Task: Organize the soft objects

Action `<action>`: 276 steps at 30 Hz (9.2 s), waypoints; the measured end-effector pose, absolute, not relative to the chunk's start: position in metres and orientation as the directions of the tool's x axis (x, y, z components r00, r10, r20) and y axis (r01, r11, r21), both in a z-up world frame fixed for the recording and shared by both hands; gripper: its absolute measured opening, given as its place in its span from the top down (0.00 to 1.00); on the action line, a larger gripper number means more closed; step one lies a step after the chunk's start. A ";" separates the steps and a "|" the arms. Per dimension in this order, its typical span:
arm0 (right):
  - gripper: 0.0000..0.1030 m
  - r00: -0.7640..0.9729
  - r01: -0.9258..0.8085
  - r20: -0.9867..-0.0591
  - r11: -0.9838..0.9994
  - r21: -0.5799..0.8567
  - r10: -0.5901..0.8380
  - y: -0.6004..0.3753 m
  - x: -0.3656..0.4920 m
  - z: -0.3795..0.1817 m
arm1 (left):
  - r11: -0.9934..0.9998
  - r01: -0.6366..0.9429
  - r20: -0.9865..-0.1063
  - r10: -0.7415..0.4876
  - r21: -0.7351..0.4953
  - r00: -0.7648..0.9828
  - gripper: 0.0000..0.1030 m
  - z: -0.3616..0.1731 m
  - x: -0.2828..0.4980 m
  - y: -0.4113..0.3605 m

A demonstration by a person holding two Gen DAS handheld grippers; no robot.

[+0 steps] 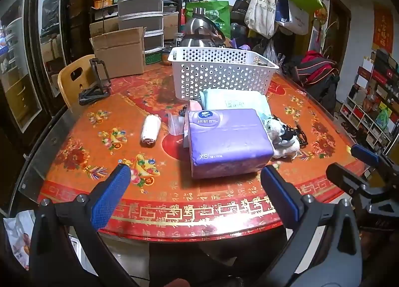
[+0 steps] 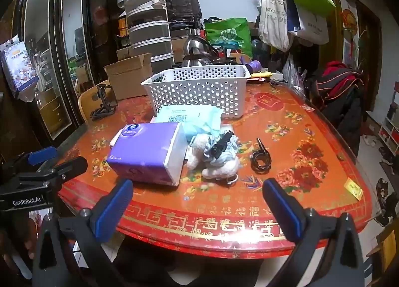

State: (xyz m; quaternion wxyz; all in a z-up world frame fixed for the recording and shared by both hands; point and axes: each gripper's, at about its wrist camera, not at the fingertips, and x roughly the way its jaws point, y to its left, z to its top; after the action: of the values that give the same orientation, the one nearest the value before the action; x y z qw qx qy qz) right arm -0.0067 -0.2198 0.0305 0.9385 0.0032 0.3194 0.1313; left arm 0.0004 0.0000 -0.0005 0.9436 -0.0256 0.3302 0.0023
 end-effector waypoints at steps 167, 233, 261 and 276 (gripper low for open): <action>0.64 0.708 -0.157 -0.690 0.986 0.054 0.150 -0.291 0.134 -0.053 | 0.992 -0.076 -0.726 -0.021 -0.101 0.687 0.71 -0.094 0.185 0.115; 0.37 0.600 -0.265 -0.795 0.960 -0.095 0.087 -0.189 0.407 0.035 | 1.000 0.025 -0.861 -0.015 -0.002 0.508 0.28 0.008 0.454 0.020; 0.09 0.739 -0.271 -0.622 0.960 0.076 0.258 -0.245 0.193 0.029 | 0.999 -0.003 -0.600 -0.021 -0.040 0.799 0.00 0.037 0.196 0.073; 0.22 0.784 -0.357 -0.505 0.928 0.109 0.361 -0.207 0.040 -0.036 | 0.995 0.056 -0.521 -0.089 -0.079 0.849 0.04 -0.054 0.026 0.061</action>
State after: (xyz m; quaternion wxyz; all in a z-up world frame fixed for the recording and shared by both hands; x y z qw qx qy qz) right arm 0.0400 -0.2073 -0.0362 0.9445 0.0040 0.2679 0.1900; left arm 0.0264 0.0607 -0.0544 0.9609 -0.0305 0.2725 -0.0376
